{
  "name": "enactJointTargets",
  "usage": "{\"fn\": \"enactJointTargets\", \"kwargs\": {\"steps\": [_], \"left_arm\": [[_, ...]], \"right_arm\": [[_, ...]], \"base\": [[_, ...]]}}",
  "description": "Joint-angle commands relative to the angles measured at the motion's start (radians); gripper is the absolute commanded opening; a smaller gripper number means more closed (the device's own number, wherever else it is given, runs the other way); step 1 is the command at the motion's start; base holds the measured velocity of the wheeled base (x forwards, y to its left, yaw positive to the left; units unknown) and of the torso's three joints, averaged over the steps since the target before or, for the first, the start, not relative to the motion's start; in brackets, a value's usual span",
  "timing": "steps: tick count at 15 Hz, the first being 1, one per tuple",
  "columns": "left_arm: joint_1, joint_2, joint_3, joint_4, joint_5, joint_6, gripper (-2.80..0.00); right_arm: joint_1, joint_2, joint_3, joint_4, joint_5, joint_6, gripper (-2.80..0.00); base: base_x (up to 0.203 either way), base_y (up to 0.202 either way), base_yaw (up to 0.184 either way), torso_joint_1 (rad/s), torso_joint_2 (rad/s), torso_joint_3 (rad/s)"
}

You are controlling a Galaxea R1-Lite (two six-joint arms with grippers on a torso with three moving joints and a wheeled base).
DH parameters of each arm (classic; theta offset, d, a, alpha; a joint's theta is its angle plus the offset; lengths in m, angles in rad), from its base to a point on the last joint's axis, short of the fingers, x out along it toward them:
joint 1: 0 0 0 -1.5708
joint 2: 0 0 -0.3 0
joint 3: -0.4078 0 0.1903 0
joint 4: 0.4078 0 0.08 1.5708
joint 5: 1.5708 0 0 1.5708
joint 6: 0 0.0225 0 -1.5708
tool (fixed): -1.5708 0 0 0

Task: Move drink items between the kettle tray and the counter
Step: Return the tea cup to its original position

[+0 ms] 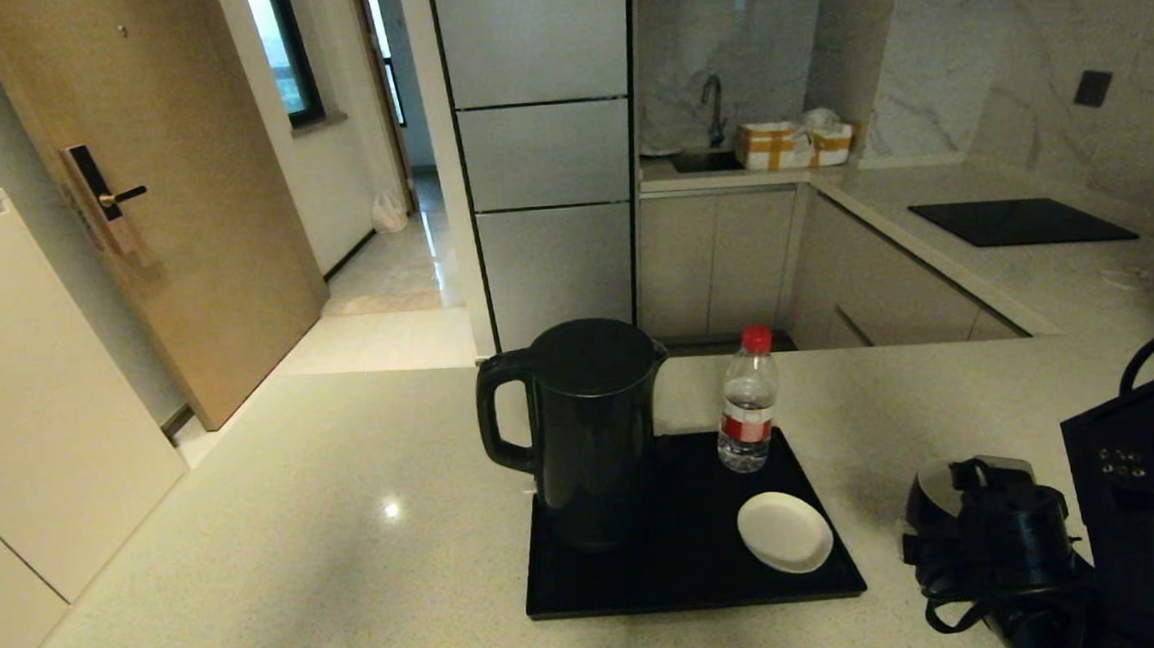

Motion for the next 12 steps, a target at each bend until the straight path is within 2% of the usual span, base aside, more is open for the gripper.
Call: {"fn": "enactJointTargets", "kwargs": {"steps": [1,9,12], "left_arm": [[0.001,0.000,0.000,0.000,0.000,0.000,-2.80],[-0.001,0.000,0.000,0.000,0.000,0.001,-2.80],[0.000,0.000,0.000,0.000,0.000,0.000,-2.80]], "right_arm": [[0.001,0.018,-0.026,-0.009,-0.003,0.000,0.00],[-0.012,0.093,-0.131,-0.009,-0.012,-0.021,0.00],[-0.043,0.098,-0.173,-0.009,-0.012,-0.033,0.00]], "base": [[0.000,0.000,0.000,0.000,0.00,0.000],[0.000,0.000,0.000,0.000,0.00,0.000],[0.000,0.000,0.000,0.000,0.00,0.000]]}}
